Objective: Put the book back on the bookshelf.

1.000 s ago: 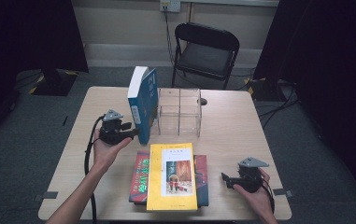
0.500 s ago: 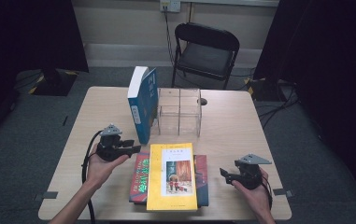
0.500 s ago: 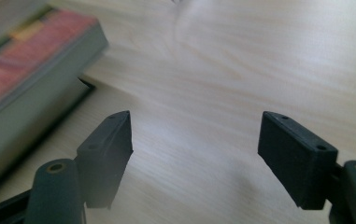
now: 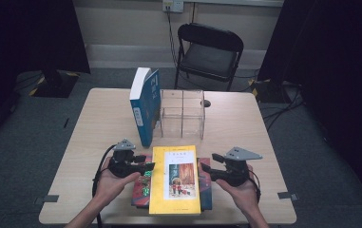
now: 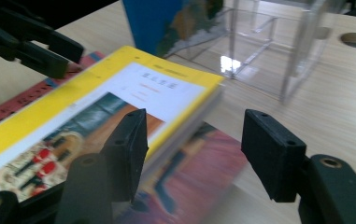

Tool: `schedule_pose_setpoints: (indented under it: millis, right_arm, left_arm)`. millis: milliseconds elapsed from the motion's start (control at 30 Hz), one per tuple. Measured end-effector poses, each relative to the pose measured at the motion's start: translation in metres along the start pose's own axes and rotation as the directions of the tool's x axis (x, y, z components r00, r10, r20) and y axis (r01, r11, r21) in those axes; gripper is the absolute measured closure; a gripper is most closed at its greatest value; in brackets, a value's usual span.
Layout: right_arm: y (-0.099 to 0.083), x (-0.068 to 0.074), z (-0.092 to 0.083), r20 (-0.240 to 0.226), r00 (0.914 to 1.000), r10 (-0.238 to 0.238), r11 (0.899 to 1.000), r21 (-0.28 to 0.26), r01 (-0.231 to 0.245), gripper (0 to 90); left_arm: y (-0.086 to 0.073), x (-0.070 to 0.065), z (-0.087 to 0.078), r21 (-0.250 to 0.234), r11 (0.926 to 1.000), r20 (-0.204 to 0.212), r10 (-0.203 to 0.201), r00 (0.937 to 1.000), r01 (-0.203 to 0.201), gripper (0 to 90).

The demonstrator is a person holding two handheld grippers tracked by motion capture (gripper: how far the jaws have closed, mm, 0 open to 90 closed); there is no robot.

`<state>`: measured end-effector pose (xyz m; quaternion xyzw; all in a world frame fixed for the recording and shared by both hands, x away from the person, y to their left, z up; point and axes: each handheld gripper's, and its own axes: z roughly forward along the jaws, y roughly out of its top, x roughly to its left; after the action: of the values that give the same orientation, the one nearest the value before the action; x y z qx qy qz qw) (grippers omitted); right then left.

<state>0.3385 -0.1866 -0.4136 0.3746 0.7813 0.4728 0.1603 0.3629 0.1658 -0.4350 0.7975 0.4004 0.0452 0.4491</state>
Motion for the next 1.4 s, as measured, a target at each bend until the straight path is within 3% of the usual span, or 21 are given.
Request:
schedule_pose_setpoints:
  millis: [33, 67, 100, 133, 200, 367, 433, 700, 867, 933, 1000, 1167, 1233, 1400]
  right_arm:
    - [0.002, 0.005, 0.003, -0.013, 0.9999, -0.009, 1.0, 0.008, 0.009, 41.9]
    - [0.002, 0.008, 0.007, -0.027, 0.9994, -0.02, 1.0, 0.018, 0.02, 42.0]
    - [0.002, 0.012, 0.01, -0.038, 0.9989, -0.028, 0.999, 0.021, 0.029, 42.3]
    - [0.001, 0.014, 0.012, -0.046, 0.9985, -0.029, 0.999, 0.021, 0.03, 42.8]
    - [-0.002, 0.018, 0.017, -0.069, 0.9973, -0.028, 0.999, 0.026, 0.029, 44.5]
    - [-0.01, 0.021, 0.027, -0.085, 0.9961, -0.022, 0.998, 0.06, 0.028, 46.4]
    - [-0.016, 0.023, 0.033, -0.088, 0.9959, -0.022, 0.996, 0.081, 0.029, 45.1]
    - [-0.02, 0.019, 0.04, -0.093, 0.9943, 0.051, 0.997, 0.065, -0.045, 37.2]
    - [-0.021, 0.014, 0.046, -0.112, 0.9868, 0.116, 0.992, 0.065, -0.11, 33.8]
    - [-0.02, 0.014, 0.048, -0.107, 0.9867, 0.122, 0.991, 0.063, -0.116, 33.7]
    - [-0.019, 0.014, 0.048, -0.1, 0.9841, 0.147, 0.988, 0.07, -0.14, 39.0]
    - [-0.019, 0.006, 0.045, -0.11, 0.9641, 0.242, 0.97, 0.06, -0.236, 52.4]
    - [-0.018, 0.004, 0.043, -0.118, 0.9585, 0.26, 0.965, 0.054, -0.255, 55.6]
    - [-0.019, 0.006, 0.041, -0.113, 0.9542, 0.277, 0.961, 0.057, -0.272, 57.8]
  left_arm:
    - [-0.001, 0.0, 0.001, -0.002, 1.0, 0.039, 0.006, 0.9992, -0.006, 44.4]
    - [-0.003, -0.002, 0.002, -0.01, 0.9999, 0.041, 0.013, 0.9991, -0.013, 43.8]
    - [-0.004, -0.005, 0.003, -0.002, 0.9994, 0.007, 0.034, 0.9994, -0.034, 43.7]
    - [-0.005, -0.006, 0.004, 0.007, 0.9991, 0.001, 0.041, 0.9992, -0.041, 43.2]
    - [-0.008, -0.007, 0.007, 0.011, 0.9998, 0.042, 0.014, 0.999, -0.014, 41.2]
    - [-0.01, -0.012, 0.012, -0.002, 0.999, 0.037, 0.045, 0.9983, -0.045, 37.2]
    - [-0.015, -0.013, 0.013, -0.04, 0.9982, 0.037, 0.046, 0.9982, -0.045, 36.2]
    - [-0.018, -0.017, 0.014, -0.054, 0.9971, 0.032, 0.056, 0.9979, -0.054, 34.3]
    - [-0.016, -0.024, 0.016, -0.031, 0.996, 0.004, 0.084, 0.9965, -0.084, 26.1]
    - [-0.015, -0.026, 0.017, -0.024, 0.9959, -0.006, 0.087, 0.9962, -0.087, 22.8]
    - [-0.014, -0.027, 0.018, -0.013, 0.9967, -0.007, 0.08, 0.9968, -0.08, 22.2]
    - [-0.014, -0.027, 0.018, -0.012, 0.9968, -0.008, 0.079, 0.9968, -0.079, 22.0]
    - [-0.013, -0.027, 0.017, -0.013, 0.9978, -0.008, 0.065, 0.9979, -0.065, 22.9]
    - [-0.014, -0.025, 0.016, -0.015, 0.998, 0.003, 0.062, 0.9981, -0.062, 26.1]
